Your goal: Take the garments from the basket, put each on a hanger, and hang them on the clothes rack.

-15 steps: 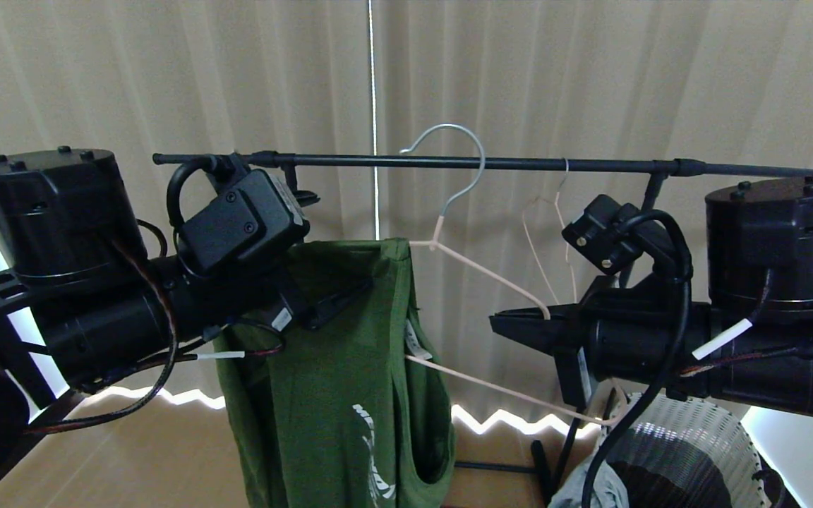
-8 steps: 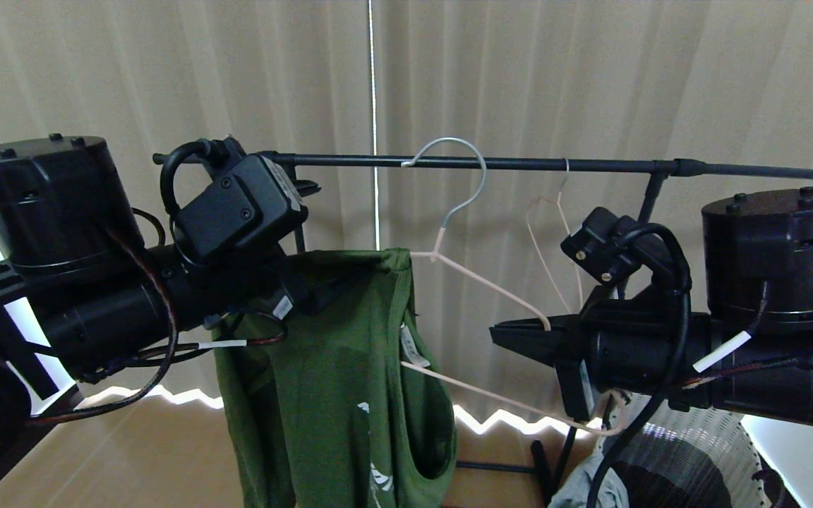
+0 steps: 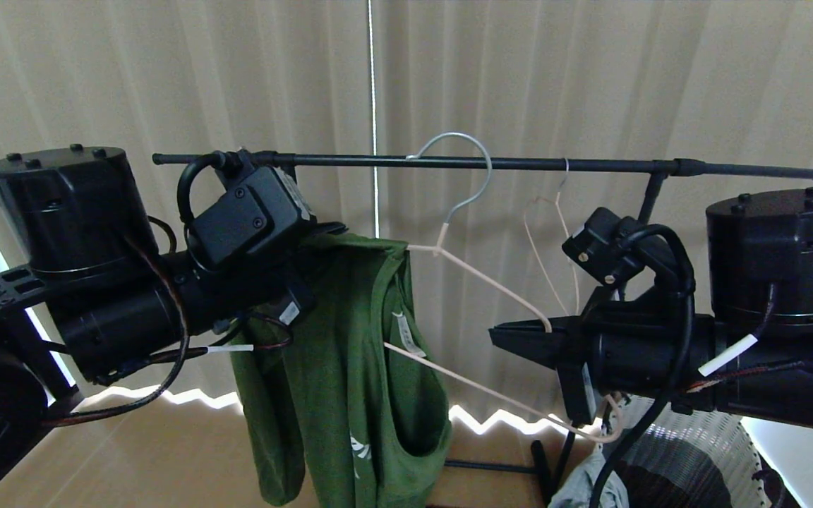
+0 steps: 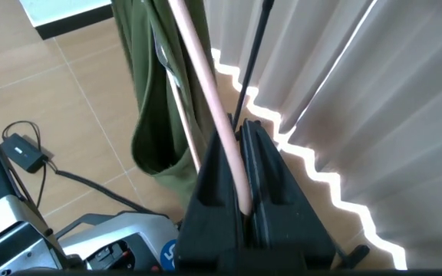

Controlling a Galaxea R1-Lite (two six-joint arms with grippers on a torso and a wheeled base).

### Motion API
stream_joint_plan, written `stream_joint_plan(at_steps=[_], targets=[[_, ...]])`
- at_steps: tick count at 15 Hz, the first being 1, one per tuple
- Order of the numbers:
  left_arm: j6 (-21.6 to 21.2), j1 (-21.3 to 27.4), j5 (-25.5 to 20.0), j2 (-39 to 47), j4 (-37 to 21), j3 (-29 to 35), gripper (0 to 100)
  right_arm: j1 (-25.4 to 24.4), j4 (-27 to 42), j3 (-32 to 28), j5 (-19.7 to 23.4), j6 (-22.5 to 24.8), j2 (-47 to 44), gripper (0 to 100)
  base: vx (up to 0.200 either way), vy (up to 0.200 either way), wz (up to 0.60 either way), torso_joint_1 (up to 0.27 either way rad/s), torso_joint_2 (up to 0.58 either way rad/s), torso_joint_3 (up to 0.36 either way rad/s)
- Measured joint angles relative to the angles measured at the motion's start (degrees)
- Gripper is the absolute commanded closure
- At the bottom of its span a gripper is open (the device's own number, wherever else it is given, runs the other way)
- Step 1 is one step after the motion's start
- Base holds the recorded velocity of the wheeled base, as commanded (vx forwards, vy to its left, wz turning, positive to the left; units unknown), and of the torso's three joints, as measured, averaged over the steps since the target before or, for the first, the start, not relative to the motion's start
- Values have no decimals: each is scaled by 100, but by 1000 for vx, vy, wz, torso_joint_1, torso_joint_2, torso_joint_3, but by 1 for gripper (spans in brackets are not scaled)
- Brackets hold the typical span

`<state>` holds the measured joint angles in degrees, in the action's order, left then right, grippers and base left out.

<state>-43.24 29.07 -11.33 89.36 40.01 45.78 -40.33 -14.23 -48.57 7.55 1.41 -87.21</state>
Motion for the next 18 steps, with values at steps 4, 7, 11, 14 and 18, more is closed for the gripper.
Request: stream_joint_plan(at_steps=[4,7,11,14,18], targets=[[-6,5,13,0,283,-182,100,6,5,45,-9,0,74,0,0,0,0,0,0,0],[-165,-17,90,15,729,-399,100,11,0,116,-30,9,118,0,0,0,0,0,0,0],[-162,-160,686,15,731,-479,100,96,-2,118,-85,28,163,0,0,0,0,0,0,0],[-115,-345,1073,11,718,-512,100,273,0,127,-99,30,227,0,0,0,0,0,0,0],[-46,-750,1318,-35,703,-818,100,574,9,391,-205,55,364,0,0,0,0,0,0,0]])
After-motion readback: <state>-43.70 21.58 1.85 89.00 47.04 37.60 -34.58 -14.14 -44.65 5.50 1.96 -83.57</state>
